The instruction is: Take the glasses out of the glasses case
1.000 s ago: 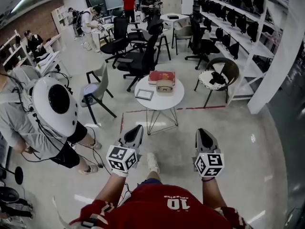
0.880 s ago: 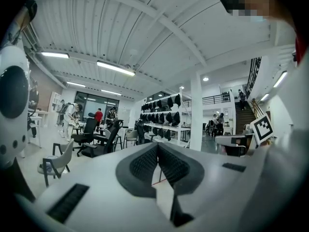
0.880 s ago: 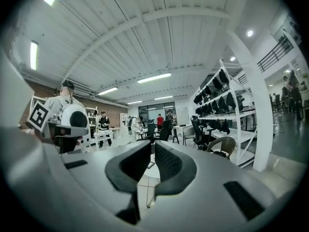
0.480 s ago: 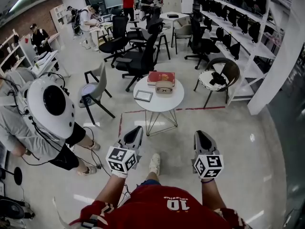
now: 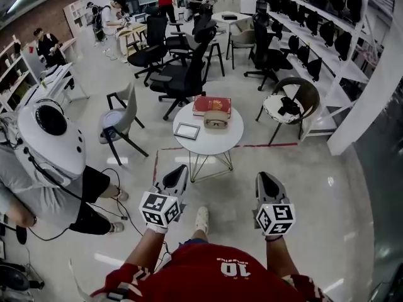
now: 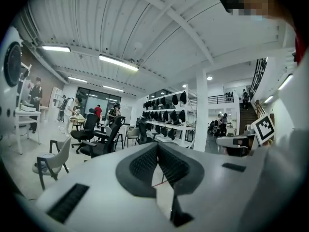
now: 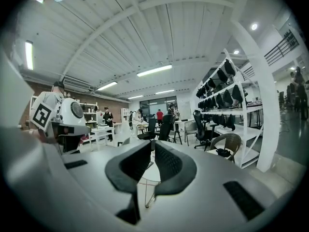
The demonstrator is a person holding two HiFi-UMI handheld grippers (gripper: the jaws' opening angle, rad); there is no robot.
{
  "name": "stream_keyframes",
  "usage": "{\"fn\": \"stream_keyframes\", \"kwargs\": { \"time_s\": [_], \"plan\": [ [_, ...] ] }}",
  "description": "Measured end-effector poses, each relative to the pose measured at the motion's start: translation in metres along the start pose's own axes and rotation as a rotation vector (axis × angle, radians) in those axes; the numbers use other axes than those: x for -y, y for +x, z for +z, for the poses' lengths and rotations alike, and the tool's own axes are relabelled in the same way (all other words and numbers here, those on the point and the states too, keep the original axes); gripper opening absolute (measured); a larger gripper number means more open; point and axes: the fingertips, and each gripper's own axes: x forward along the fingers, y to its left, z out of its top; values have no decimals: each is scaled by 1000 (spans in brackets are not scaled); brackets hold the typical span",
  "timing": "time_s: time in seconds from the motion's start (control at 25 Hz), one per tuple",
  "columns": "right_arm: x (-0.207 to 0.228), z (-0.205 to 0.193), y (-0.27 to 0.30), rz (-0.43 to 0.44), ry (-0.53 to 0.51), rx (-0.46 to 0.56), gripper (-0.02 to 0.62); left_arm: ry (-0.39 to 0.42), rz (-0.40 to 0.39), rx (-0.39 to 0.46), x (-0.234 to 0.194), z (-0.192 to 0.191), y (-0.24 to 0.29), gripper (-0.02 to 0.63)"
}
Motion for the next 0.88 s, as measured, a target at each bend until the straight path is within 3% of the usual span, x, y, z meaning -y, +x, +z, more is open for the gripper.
{"fn": "stream_keyframes", "kwargs": {
  "time_s": [0.88],
  "plan": [
    [14,54,159,2,-19,-10,35,-18,-88,6,-91,47,146,9]
  ]
}}
